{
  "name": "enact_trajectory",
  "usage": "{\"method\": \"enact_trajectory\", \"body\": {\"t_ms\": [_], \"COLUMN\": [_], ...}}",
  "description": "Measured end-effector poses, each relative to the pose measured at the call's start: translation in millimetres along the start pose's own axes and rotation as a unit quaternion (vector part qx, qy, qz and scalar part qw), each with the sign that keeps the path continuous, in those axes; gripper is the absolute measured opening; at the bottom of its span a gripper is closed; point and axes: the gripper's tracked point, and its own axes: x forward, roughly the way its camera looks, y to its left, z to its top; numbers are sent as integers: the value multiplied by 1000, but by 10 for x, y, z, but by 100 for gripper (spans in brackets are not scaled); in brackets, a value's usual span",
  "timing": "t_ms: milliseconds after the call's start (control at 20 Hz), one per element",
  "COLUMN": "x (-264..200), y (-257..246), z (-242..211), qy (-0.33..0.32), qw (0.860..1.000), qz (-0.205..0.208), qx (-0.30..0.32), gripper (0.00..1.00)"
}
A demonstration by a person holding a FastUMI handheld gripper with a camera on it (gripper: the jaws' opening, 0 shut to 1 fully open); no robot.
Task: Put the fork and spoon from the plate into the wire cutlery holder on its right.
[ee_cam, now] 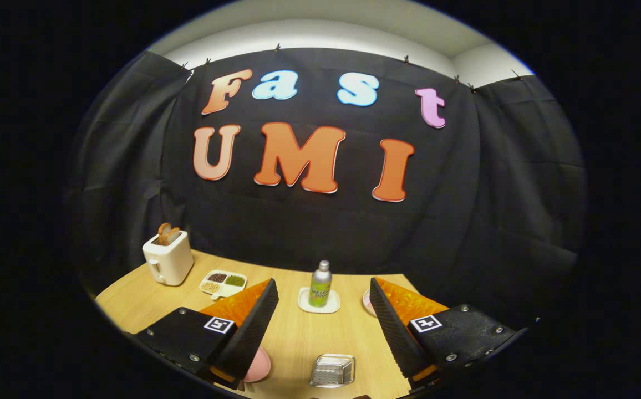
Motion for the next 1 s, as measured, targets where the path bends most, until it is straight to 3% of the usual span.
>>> {"method": "enact_trajectory", "body": {"t_ms": [300,600,1000], "x": [119,28,63], "y": [671,1272,1462], "z": [-902,-1834,-2456], "qy": [138,270,361], "qw": [987,949,915], "qz": [74,142,143], "qx": [-31,-79,-109], "gripper": [99,92,73]}}
